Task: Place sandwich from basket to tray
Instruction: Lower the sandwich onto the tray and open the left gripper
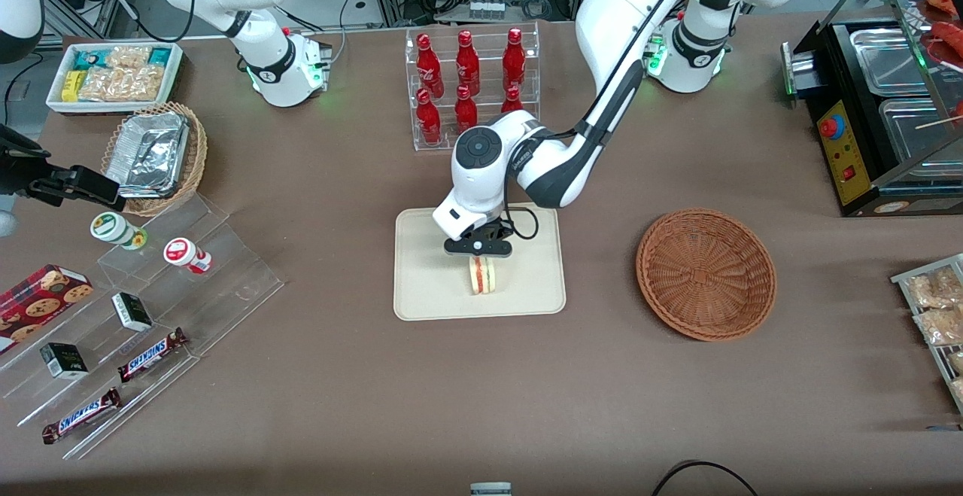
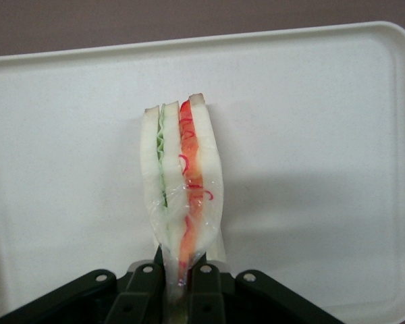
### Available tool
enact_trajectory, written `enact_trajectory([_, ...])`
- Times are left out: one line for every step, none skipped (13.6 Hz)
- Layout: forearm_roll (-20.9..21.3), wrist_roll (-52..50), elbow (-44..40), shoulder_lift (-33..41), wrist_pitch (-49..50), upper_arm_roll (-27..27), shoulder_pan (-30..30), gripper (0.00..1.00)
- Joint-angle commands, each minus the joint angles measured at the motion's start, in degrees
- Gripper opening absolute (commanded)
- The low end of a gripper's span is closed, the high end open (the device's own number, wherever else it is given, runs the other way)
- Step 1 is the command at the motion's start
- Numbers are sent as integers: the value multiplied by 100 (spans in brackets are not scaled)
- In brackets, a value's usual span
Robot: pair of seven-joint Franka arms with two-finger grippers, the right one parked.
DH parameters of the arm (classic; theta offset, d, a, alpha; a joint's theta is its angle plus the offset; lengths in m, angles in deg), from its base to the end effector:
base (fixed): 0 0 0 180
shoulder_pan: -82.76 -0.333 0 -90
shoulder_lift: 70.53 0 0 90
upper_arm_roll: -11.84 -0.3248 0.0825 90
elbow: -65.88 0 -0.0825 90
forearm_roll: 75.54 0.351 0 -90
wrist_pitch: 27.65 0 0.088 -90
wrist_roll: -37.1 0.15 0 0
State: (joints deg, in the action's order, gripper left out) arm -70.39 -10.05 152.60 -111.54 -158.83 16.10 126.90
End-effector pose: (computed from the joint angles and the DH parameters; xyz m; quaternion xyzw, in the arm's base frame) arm 0.4746 -0.5154 0.2310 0.9990 -0.0296 0.0289 0.0161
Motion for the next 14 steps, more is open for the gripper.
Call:
enact_trajectory([92,22,-181,-197,-109,-83,130,14])
enact_trajectory([100,22,-181,-206,-110,-83,165,17])
enact_trajectory([100,22,-181,-215,-110,-83,166,23])
enact_trajectory([100,22,-181,-215,-118,-83,166,48])
enact_trajectory([100,22,-181,-215,-110,-83,166,79])
enact_trajectory([109,22,-181,-207,-110,-83,166,99])
enact_trajectory([118,22,-181,-206,-110,-92,157,100])
enact_trajectory([109,22,-190,-198,-110,-92,157,100])
enact_trajectory([109,22,-190,-163,-110,-101,148,100])
enact_trajectory([109,4,-190,-136,-101,-109,131,100])
enact_trajectory([109,-13,-199,-75,-101,-110,113,100])
enact_trajectory([101,-31,-199,12,-84,-118,104,100])
enact_trajectory([92,-75,-190,109,-57,-144,95,100])
enact_trajectory([57,-101,-190,275,4,-197,52,100])
